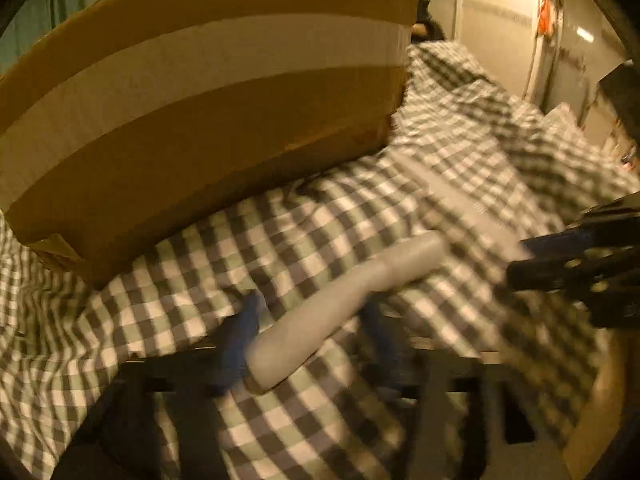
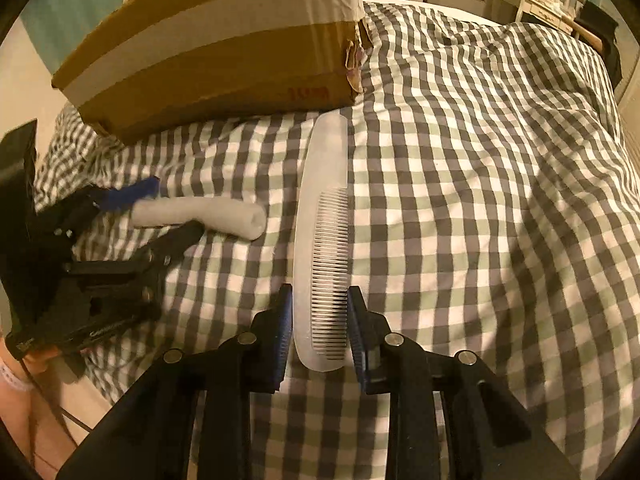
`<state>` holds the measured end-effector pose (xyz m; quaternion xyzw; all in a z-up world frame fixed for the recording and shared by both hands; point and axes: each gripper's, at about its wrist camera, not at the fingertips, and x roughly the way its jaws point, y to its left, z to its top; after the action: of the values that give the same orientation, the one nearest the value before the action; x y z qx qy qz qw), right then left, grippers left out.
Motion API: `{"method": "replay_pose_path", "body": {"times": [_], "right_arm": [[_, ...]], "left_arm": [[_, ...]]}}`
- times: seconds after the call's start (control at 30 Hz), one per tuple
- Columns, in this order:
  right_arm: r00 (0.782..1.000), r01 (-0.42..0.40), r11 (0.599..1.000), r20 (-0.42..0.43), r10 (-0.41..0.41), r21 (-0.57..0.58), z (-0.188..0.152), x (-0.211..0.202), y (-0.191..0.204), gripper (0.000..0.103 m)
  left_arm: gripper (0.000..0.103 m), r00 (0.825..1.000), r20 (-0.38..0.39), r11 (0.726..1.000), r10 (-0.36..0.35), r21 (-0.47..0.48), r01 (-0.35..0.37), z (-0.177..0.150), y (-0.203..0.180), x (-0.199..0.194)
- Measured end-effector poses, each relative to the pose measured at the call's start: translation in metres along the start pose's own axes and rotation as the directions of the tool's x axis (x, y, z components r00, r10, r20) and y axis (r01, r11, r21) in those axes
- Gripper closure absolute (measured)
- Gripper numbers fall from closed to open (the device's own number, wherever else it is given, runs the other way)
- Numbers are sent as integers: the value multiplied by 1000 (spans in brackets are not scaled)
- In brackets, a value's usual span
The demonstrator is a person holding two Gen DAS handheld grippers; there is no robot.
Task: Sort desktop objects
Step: 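Grasp the white foam tube with the left gripper while the right holds the comb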
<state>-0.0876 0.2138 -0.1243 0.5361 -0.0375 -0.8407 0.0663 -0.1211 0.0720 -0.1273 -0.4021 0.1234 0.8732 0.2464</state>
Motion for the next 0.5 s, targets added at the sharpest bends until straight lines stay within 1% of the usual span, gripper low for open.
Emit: {"method": "replay_pose_path", "body": {"times": [0.07,0.1,0.13,0.17,0.2,0.23,0.27,0.3,0.33,0.4,0.47,0.5], "right_arm": [[1000,0,1000,4,0,2,1,-1,0,78],[1000,-3,1000,6,3,3,1,-2,0,78],[1000,-10,1000,13,10,9,0,-4,-1,78],[1000,-13,1000,11,13,9,1,-4,0,78],[1000,-15,1000,12,15,7,0,-6,1,78],[1000,-16,1000,16,16,7,0,-8,2,78],[1000,-20,1000,19,20,7,0,-10,3,78],[999,-25,1000,25,25,7,0,-13,5,78],[999,-27,1000,35,27,8,0,-16,8,78],[998,-37,999,53,37,7,-1,-26,10,78],[997,-46,999,65,45,6,-3,-33,12,78],[997,-51,999,66,50,1,-5,-36,15,78]], "left_arm": [[78,1000,6,999,25,22,-25,-1,-8,-6],[81,999,8,999,32,19,-32,-1,-10,-9],[85,999,13,999,38,-4,-38,-2,-10,-13],[86,1000,14,999,26,-45,-25,-1,-6,-16],[87,1000,15,995,-1,-103,3,-1,-1,-21],[91,1000,22,990,-11,-141,15,-2,2,-25],[91,1000,23,985,-19,-172,23,-3,4,-30],[92,1000,23,983,-16,-182,20,-5,4,-32],[98,1000,25,981,-11,-191,15,-6,6,-36],[101,1000,16,973,-19,-228,23,-13,11,-42],[101,999,22,962,-23,-272,28,-22,13,-49],[101,999,17,955,-38,-294,41,-29,16,-51]]}}
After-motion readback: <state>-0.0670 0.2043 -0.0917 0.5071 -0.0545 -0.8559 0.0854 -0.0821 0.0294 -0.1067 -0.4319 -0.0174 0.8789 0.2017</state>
